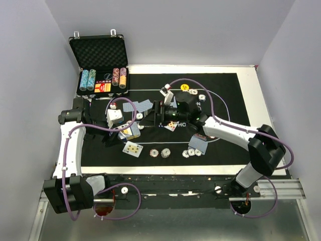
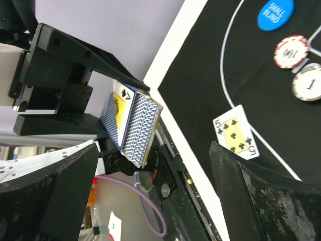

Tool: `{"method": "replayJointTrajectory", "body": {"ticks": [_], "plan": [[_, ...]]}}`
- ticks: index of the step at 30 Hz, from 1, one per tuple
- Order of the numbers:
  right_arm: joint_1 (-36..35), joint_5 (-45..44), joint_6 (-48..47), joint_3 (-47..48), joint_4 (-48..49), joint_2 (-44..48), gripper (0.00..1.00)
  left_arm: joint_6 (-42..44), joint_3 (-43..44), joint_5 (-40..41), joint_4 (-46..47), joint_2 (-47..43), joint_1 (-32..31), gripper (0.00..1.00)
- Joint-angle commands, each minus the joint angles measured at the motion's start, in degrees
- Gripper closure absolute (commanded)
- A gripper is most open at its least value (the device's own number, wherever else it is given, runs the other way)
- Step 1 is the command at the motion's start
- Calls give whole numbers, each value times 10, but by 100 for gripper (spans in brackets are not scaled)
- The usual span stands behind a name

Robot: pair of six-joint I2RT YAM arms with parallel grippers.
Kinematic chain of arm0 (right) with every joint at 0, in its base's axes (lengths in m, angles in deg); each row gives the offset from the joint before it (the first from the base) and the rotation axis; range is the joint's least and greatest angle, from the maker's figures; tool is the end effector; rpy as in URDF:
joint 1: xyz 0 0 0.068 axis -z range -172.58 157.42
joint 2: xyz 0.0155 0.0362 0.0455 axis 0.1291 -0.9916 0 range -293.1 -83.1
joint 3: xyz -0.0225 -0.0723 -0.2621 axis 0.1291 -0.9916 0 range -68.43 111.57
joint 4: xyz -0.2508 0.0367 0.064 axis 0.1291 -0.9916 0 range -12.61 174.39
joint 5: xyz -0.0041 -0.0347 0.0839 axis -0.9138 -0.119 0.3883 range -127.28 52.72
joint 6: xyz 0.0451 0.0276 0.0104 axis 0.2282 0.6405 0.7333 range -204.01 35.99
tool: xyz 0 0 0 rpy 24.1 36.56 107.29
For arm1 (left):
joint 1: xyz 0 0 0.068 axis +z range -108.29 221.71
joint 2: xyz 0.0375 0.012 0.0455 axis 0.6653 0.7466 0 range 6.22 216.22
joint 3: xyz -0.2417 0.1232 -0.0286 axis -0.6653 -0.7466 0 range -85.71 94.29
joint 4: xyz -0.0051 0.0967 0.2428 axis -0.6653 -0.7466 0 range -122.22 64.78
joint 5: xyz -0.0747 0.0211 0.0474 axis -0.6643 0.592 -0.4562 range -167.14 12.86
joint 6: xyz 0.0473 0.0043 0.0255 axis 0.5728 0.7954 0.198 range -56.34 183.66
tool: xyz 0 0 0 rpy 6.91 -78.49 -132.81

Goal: Distribute texas hold em gaming equipment

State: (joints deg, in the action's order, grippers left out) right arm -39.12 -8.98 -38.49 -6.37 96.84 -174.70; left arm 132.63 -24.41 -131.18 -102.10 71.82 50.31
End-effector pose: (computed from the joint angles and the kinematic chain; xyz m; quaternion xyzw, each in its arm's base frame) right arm 0.2428 0.2807 0.2779 -0.1522 0.7786 0.5512 0.2586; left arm 0.1766 -0.0024 0.3015 0.4767 0.7503 -0.3101 0.3371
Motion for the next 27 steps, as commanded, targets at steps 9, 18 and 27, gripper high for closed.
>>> {"method": "replayJointTrajectory", "body": {"ticks": [9,18,27], "plan": [[-36,55,59,28,58,-76,6,-3,16,-8,-159,-12,-11,100],[-36,57,84,33,82,-100,17,-3,15,-9,-159,-19,-13,100],[-37,68,107,24,114,-113,37,-2,12,-9,-159,-24,-14,100]]}}
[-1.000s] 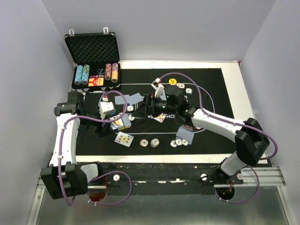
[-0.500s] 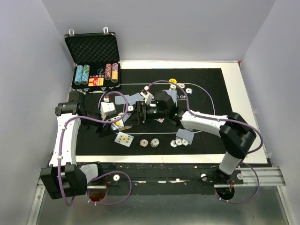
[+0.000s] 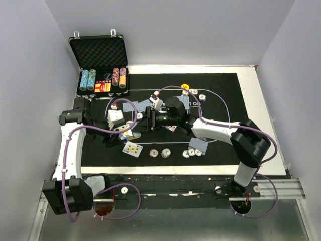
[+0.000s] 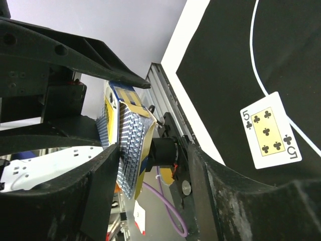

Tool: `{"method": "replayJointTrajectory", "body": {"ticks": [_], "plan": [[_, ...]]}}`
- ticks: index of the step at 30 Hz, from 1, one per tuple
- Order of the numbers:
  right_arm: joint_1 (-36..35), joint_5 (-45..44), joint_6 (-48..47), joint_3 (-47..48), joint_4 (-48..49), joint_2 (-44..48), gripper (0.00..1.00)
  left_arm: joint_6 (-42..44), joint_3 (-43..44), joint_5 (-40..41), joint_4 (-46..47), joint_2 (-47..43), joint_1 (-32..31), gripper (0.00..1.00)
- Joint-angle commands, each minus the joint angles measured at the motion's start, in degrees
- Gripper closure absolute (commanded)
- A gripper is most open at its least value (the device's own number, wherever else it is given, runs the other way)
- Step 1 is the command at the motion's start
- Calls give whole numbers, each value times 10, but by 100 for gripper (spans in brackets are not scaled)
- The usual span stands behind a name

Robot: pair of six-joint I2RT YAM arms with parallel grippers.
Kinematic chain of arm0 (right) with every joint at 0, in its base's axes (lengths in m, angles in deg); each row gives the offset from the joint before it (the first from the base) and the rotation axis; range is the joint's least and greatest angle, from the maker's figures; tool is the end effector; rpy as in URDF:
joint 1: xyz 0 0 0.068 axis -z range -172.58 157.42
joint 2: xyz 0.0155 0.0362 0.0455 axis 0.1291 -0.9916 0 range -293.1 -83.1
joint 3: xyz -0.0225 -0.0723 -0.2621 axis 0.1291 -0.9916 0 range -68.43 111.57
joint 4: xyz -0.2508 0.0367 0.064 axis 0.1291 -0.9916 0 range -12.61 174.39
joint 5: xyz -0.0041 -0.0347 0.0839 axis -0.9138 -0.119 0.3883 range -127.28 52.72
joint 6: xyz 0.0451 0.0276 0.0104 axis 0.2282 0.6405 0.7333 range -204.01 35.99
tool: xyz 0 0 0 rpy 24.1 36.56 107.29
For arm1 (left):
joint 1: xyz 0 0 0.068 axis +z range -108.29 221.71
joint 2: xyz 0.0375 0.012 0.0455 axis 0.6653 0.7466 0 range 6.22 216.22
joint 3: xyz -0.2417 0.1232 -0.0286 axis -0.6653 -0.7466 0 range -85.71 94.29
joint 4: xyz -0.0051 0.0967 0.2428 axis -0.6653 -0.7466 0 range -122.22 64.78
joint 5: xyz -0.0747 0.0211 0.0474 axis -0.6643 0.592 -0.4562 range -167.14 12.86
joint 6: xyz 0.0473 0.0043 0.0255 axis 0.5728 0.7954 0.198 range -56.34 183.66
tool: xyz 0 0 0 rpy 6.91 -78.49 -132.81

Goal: Distribute texas hold em gaming equipment

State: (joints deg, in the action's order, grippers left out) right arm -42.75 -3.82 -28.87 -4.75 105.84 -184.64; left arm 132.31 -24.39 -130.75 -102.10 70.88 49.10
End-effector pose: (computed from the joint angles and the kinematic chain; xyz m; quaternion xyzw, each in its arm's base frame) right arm 0.2428 0.3217 0.2400 -0.1390 0.7736 0.5958 0.1648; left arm 0.1735 -0.0064 0.3038 0.4861 0.7457 -0.3071 0.3366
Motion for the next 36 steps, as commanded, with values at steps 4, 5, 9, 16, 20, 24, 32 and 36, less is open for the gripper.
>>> {"method": "replayJointTrajectory", "body": {"ticks": [4,5,9,16,20,24,32,36], "plan": [[1,11,13,-3,25,-9,40,1,13,-13,-160,-16,-3,100],[1,9,13,-6,25,-8,42,1,13,-13,-160,-16,-3,100],[9,5,14,-28,30,5,45,-1,14,-13,-160,-16,-2,100],[22,7,25,-63,49,21,51,-6,20,-18,-160,-15,-3,100],[26,8,27,-75,54,30,52,-7,21,-19,-160,-14,-2,100],[27,14,30,-75,57,37,51,-7,21,-20,-160,-13,-2,100],[25,35,43,-52,69,40,29,-4,20,-20,-160,-9,-2,100],[16,34,34,-33,53,26,27,-4,19,-24,-160,-9,-2,100]]}}
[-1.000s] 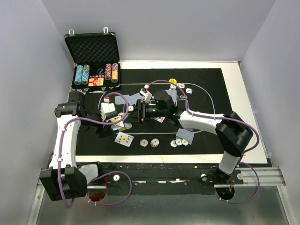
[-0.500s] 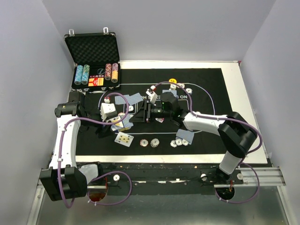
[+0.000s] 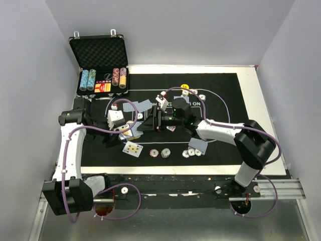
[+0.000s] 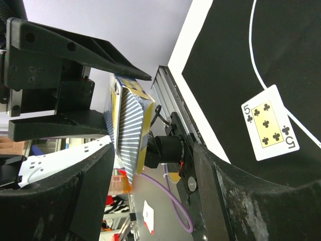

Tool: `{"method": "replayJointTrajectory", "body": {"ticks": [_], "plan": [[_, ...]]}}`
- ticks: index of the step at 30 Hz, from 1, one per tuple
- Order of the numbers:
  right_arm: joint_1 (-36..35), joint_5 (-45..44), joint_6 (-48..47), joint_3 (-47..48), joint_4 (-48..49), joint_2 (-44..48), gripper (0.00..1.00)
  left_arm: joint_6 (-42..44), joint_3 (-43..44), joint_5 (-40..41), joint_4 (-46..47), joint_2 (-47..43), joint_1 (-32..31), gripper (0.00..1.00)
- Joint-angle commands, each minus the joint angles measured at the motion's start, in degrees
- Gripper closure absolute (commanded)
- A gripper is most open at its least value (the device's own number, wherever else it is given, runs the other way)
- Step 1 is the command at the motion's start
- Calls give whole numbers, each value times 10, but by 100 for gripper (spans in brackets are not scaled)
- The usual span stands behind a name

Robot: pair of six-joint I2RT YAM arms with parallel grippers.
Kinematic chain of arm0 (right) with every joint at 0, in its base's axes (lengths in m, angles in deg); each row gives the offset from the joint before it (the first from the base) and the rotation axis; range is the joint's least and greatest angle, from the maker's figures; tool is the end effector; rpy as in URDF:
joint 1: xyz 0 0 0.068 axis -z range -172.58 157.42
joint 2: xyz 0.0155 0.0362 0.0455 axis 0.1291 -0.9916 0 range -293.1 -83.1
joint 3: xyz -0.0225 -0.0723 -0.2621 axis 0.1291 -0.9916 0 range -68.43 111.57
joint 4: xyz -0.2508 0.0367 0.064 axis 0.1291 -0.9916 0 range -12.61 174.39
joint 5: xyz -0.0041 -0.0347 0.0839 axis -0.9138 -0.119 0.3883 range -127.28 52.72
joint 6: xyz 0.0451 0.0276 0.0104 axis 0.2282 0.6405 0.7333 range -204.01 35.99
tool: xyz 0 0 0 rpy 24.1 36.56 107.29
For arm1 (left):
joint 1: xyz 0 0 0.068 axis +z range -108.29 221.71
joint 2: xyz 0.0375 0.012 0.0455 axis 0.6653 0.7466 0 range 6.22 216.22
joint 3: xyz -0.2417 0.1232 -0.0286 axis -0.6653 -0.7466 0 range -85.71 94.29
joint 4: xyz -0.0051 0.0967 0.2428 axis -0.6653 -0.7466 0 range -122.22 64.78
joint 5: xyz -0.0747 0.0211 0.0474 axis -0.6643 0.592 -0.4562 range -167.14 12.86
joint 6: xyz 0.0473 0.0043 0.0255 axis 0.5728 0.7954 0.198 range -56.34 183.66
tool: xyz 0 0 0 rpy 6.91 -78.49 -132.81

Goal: Distribute texas hold em gaming equipment

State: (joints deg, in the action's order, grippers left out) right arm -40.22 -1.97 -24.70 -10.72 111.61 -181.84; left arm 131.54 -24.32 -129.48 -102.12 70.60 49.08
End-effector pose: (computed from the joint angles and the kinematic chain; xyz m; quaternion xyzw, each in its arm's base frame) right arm 0.2438 0.2979 0.2343 -0.1099 0.7650 0.6145 0.1582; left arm 0.1726 -0.0061 0.3043 0.4839 0.7527 -0.2996 0.3308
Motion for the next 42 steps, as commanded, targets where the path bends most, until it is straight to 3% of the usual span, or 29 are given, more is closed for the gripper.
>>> {"method": "replayJointTrajectory", "body": {"ticks": [1,9,26,42], "plan": [[-11,13,-9,31,-9,-5,27,4,18,-36,-160,-5,-2,100],[-15,5,6,40,-7,-29,44,3,18,-35,-160,-9,-2,100],[24,-8,5,-12,-30,29,50,2,25,-42,-160,-9,-3,100],[24,17,49,-32,18,55,58,5,25,-43,-160,-1,-3,100]]}}
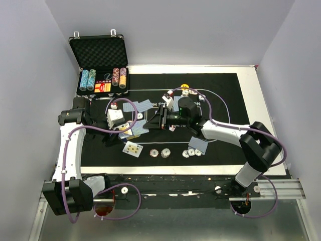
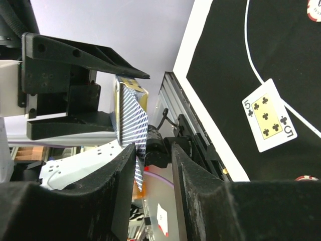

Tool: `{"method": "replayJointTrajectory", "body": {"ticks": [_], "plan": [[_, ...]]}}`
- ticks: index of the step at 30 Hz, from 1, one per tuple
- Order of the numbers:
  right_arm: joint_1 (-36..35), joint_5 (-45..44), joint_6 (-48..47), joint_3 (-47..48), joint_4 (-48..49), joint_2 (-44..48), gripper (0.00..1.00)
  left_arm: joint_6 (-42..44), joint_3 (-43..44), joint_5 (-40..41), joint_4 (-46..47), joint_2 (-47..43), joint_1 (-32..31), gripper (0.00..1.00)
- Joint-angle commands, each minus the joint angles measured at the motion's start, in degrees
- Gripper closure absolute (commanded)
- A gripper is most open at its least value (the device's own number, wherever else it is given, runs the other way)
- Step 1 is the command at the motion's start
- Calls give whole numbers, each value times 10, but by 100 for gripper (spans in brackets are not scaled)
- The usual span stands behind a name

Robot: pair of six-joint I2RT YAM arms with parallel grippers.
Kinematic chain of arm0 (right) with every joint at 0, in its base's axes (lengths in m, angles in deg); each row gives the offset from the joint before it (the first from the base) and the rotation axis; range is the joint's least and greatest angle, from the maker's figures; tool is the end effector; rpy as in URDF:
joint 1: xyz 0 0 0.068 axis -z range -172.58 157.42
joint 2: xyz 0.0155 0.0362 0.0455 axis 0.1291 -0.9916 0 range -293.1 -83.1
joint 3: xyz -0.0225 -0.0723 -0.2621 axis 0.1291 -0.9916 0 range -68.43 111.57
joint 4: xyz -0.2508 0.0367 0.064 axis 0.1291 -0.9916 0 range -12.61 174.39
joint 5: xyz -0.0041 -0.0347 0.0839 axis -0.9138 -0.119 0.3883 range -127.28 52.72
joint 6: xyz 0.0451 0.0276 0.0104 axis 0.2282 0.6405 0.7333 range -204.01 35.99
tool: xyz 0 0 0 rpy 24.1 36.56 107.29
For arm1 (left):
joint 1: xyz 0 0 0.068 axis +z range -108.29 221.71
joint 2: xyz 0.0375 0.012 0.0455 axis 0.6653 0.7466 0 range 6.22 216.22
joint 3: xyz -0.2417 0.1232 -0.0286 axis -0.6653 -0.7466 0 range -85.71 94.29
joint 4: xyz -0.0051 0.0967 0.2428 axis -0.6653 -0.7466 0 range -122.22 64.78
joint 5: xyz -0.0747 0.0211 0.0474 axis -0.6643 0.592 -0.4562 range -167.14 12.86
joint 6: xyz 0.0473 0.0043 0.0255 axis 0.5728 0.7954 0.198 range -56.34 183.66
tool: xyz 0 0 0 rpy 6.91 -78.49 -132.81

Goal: Distribute texas hold em gaming equipment

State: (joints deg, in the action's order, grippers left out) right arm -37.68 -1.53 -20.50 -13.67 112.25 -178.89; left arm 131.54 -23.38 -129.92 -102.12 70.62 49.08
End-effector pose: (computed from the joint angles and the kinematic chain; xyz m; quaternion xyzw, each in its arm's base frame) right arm 0.2472 0.2775 0.2372 -0.0690 0.7666 0.6206 0.1498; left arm 0.1734 -0.0061 0.3088 0.4861 0.7488 -0.2978 0.3382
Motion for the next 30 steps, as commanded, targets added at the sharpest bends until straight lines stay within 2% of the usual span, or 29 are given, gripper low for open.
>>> {"method": "replayJointTrajectory", "body": {"ticks": [1,4,7,11,30], "plan": [[-2,13,7,-4,11,28,62,5,16,-37,-160,-2,-2,100],[-2,13,18,-11,19,35,80,8,14,-35,-160,-2,-3,100],[-2,13,21,-18,19,41,91,9,12,-35,-160,-2,-3,100],[-1,6,22,-26,14,50,95,7,14,-36,-160,-2,-2,100],[44,14,7,-40,-33,103,99,8,11,-37,-160,-3,-3,100]]}}
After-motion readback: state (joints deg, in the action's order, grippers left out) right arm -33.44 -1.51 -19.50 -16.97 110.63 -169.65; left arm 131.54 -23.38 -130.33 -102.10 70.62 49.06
